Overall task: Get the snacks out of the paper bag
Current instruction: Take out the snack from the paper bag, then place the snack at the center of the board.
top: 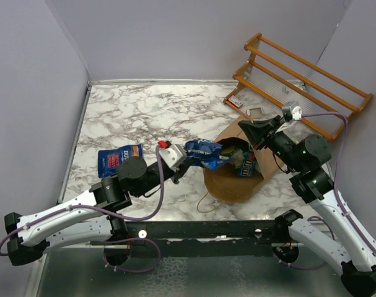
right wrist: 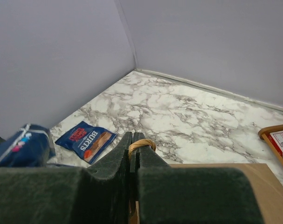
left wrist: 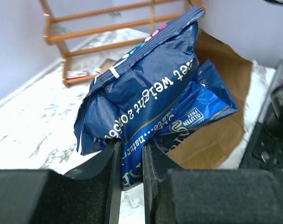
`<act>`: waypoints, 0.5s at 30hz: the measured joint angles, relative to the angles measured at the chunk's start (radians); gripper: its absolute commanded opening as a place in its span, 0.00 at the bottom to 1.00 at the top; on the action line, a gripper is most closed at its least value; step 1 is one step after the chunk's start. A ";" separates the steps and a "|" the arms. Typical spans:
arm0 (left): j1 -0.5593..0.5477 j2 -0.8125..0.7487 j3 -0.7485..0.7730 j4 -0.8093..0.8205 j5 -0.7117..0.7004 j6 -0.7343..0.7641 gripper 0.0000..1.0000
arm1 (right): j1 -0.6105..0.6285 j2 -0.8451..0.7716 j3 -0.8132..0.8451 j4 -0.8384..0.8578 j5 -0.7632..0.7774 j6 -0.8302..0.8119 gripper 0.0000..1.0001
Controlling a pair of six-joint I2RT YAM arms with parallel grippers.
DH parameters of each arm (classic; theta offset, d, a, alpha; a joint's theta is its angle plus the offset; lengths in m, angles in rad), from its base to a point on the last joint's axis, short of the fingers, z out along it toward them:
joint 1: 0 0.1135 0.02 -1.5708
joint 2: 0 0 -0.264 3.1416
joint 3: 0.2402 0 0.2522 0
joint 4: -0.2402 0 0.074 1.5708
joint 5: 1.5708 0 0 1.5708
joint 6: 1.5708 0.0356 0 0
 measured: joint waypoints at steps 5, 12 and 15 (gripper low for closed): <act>-0.001 -0.060 0.000 0.006 -0.209 -0.003 0.00 | 0.000 0.000 0.000 0.000 0.003 0.001 0.02; 0.019 0.002 0.000 0.040 -0.681 -0.033 0.00 | 0.000 0.003 0.000 0.000 0.004 0.009 0.02; 0.095 0.036 -0.003 0.020 -0.773 -0.099 0.00 | 0.000 0.003 0.000 0.000 0.004 0.009 0.02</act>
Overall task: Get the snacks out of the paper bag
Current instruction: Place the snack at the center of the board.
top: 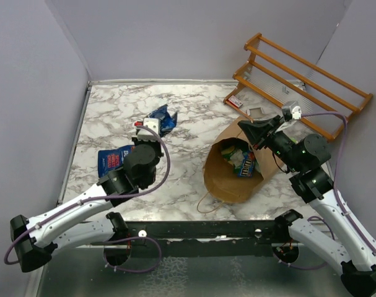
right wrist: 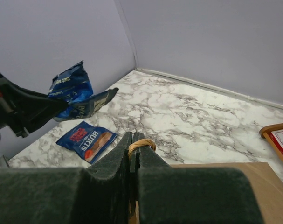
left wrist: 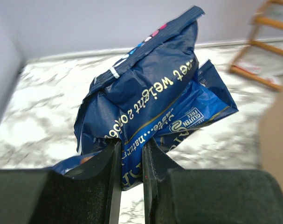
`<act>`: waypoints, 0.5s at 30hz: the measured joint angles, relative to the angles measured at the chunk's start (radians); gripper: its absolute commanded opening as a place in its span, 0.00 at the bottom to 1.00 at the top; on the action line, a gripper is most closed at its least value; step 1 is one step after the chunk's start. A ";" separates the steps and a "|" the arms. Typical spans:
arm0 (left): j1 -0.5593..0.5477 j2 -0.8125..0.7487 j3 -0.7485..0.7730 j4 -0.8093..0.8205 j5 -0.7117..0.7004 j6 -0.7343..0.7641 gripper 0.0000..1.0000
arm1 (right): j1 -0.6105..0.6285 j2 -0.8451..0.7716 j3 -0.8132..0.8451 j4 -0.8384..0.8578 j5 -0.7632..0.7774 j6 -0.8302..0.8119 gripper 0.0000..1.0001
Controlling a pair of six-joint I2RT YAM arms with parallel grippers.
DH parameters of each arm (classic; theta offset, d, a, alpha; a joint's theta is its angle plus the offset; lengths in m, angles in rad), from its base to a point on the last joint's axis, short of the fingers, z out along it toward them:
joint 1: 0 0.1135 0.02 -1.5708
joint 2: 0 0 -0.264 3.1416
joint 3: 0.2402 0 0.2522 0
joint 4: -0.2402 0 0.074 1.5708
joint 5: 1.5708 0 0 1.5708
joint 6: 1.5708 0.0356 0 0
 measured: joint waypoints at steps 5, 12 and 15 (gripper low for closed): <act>0.225 0.090 0.001 -0.139 0.035 -0.166 0.00 | 0.000 0.004 0.000 0.000 0.000 0.000 0.02; 0.572 0.208 0.002 -0.292 0.291 -0.328 0.00 | 0.000 0.006 0.000 -0.001 0.000 0.000 0.02; 0.758 0.237 0.001 -0.328 0.408 -0.389 0.00 | 0.000 0.007 0.000 -0.002 0.000 0.000 0.02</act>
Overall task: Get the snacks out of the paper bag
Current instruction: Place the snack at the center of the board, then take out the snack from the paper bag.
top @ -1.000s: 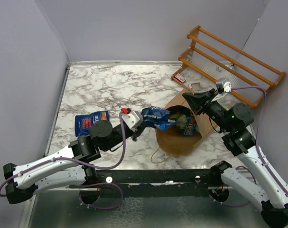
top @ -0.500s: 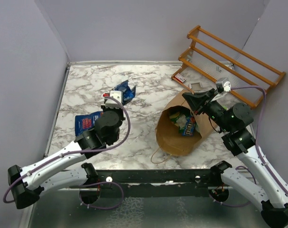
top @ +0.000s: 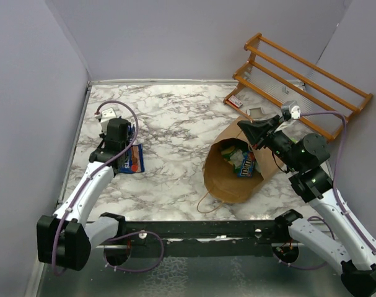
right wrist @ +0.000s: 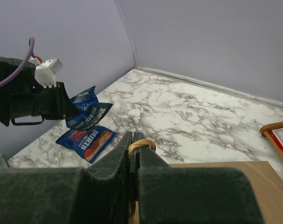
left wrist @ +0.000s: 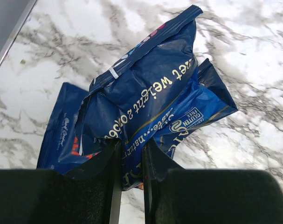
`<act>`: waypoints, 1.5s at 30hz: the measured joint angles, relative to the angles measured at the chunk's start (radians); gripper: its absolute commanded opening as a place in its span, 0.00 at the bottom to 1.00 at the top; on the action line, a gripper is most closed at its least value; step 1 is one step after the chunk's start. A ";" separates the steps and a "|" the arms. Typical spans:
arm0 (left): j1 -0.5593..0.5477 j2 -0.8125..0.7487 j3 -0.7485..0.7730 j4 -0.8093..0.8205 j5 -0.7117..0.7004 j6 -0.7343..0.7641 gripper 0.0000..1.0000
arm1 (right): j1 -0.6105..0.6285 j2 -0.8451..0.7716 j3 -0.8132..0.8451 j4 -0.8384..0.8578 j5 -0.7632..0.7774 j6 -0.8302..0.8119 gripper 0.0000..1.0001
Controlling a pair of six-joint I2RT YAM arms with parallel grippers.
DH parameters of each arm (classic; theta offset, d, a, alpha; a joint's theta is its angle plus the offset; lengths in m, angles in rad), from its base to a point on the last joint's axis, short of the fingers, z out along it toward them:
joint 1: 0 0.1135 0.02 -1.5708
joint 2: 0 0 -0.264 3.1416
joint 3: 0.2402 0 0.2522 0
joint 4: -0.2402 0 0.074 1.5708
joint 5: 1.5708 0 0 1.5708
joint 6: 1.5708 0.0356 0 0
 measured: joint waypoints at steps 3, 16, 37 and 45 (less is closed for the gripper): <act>0.085 0.005 -0.002 -0.031 0.039 -0.037 0.00 | 0.000 0.000 0.000 0.000 0.000 0.000 0.02; 0.111 -0.043 -0.046 -0.094 -0.037 -0.179 0.29 | 0.000 0.002 0.000 -0.002 0.000 0.001 0.02; 0.118 -0.154 -0.078 -0.047 0.194 -0.270 0.91 | 0.000 0.000 -0.002 -0.007 0.001 0.004 0.02; 0.117 -0.193 -0.121 0.275 0.694 -0.206 0.96 | 0.000 -0.001 -0.002 -0.007 0.001 0.003 0.02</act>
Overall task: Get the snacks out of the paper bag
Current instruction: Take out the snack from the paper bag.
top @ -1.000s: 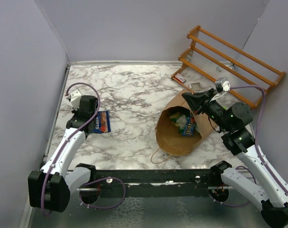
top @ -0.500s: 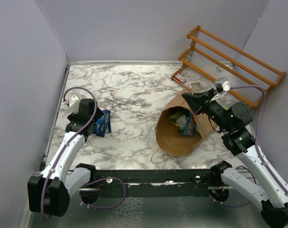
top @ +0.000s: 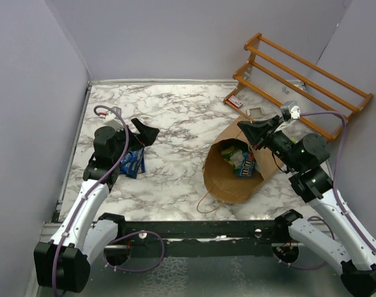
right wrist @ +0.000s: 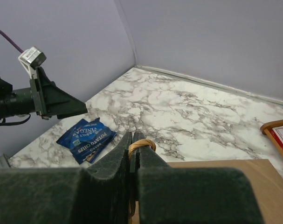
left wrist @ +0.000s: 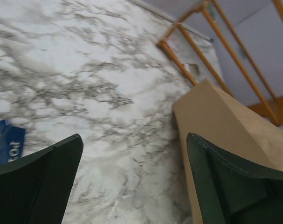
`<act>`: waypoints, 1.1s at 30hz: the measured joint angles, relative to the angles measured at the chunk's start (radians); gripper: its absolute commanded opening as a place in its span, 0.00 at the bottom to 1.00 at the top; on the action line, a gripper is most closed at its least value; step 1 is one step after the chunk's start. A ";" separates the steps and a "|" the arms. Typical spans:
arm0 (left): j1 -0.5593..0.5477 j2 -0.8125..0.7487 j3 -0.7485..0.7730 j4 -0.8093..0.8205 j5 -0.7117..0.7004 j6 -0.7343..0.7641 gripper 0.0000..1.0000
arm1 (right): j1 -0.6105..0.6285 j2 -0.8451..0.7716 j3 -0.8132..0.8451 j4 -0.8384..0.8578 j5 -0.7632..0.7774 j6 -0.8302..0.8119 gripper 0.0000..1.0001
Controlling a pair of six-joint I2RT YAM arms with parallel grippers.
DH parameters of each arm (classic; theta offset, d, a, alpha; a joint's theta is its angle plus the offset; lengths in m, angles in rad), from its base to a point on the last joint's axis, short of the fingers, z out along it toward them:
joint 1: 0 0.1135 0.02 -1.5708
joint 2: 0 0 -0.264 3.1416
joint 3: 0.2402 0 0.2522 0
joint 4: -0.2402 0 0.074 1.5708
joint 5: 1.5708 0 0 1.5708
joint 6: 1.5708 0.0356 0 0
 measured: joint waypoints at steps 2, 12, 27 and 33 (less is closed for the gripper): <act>-0.008 0.003 -0.039 0.119 0.110 -0.031 0.96 | 0.000 0.000 0.000 0.000 0.000 0.000 0.02; -0.480 0.050 -0.163 0.556 0.157 -0.107 0.89 | 0.000 0.000 0.000 0.000 0.000 -0.001 0.02; -1.096 0.549 0.092 0.601 -0.291 0.281 0.51 | 0.000 -0.003 0.000 -0.003 0.003 -0.008 0.02; -1.108 0.691 0.167 0.566 -0.397 0.376 0.42 | 0.000 -0.007 0.000 -0.014 0.004 -0.009 0.02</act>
